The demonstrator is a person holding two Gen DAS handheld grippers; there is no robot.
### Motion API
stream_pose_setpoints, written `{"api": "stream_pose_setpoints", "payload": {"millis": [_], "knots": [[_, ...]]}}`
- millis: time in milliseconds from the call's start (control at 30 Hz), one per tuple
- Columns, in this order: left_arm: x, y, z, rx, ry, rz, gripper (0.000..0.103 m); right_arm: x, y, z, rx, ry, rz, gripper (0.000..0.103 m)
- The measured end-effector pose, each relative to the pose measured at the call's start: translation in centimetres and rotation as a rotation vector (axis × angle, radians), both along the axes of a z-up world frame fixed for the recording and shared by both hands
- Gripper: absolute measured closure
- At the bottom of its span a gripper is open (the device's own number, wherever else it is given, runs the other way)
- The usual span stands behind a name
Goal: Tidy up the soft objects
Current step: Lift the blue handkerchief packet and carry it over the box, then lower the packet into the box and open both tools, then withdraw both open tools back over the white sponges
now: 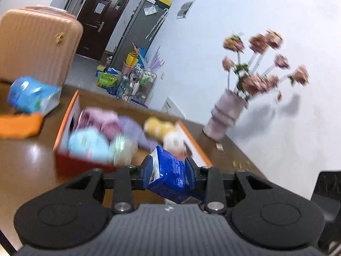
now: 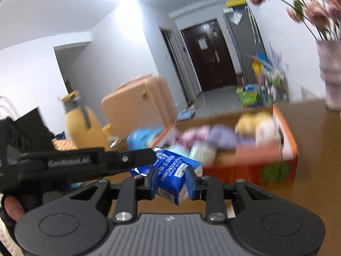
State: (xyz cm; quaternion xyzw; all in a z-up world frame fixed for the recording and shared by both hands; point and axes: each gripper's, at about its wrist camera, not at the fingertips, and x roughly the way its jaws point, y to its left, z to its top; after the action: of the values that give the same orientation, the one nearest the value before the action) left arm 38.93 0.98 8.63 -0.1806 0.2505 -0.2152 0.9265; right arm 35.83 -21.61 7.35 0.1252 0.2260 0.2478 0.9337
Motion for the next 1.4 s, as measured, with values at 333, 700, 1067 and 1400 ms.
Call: {"api": "stream_pose_setpoints", "payload": {"millis": [333,700,1067,1400], "knots": [[12.2,-0.9,-6.4,0.054,0.222,0.031,0.063,13.2,0.8,-4.4,-0.081,0.205,-0.036,0.075],[8.6,0.5,-4.7,0.168,0.134,0.064,0.057,11.2,-0.5,-3.4,-0.092,0.112,-0.078,0.066],[-3.9,1.4,-1.0,0.262,-0.058,0.083,0.03,1.1,-1.9,1.7,-0.169,-0.052,-0.093,0.047],[-16.0,2.8,-3.3,0.315,-0.092,0.171,0.017,-10.4,-1.6,0.4,-0.225,-0.135,-0.138,0.033]]}}
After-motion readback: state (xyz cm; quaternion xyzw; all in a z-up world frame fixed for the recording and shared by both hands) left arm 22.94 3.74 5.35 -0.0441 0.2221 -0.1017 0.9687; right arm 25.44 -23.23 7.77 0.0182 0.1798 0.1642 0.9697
